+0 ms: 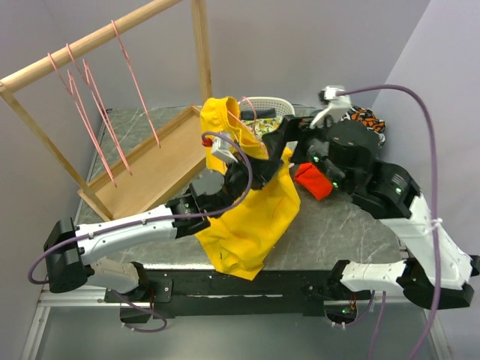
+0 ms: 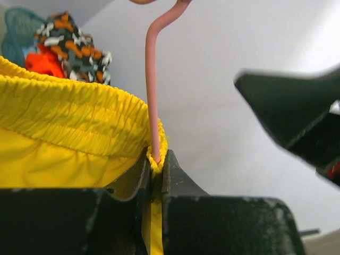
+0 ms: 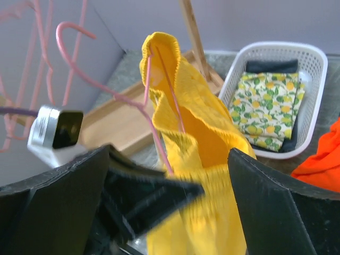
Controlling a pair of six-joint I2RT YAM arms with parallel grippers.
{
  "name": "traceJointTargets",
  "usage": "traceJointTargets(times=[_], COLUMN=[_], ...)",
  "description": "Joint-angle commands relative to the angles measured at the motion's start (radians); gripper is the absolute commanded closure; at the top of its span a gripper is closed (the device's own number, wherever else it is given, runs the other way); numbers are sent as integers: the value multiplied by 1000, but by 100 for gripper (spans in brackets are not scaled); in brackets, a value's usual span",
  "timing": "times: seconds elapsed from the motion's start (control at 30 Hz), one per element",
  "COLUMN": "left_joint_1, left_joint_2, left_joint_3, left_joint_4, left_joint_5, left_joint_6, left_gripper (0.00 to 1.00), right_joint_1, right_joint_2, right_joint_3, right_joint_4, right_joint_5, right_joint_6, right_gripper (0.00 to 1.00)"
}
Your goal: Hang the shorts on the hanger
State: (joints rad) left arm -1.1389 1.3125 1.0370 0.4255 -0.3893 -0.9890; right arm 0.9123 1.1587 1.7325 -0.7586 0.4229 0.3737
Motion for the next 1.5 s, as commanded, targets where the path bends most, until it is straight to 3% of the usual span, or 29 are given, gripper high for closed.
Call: traceJointTargets(times=[0.0,0.33,0.6,0.8,1.47], left_joint_1=[67,229,344,418,645], left_joint_2=[4,53,109,186,349], left_joint_3=[112,411,581,741,891], left_joint_4=[27,-203,-286,-370,-381], left_joint_5=[41,125,242,351,504], left_joint_6=[12,76,95,119,26], left_gripper=[99,99,99,99,99], right_joint_1=[7,8,7,8,7], right_joint_2=[-132,-275,-329,-344,-363], right_joint_3=[-10,-198,-425,-501,-656], right_joint_4=[102,203,263,283,351], right_joint_5=[17,13,-9,-13,-76], right_joint_6=[-13,36,109,136,180], right_gripper=[0,0,0,0,0])
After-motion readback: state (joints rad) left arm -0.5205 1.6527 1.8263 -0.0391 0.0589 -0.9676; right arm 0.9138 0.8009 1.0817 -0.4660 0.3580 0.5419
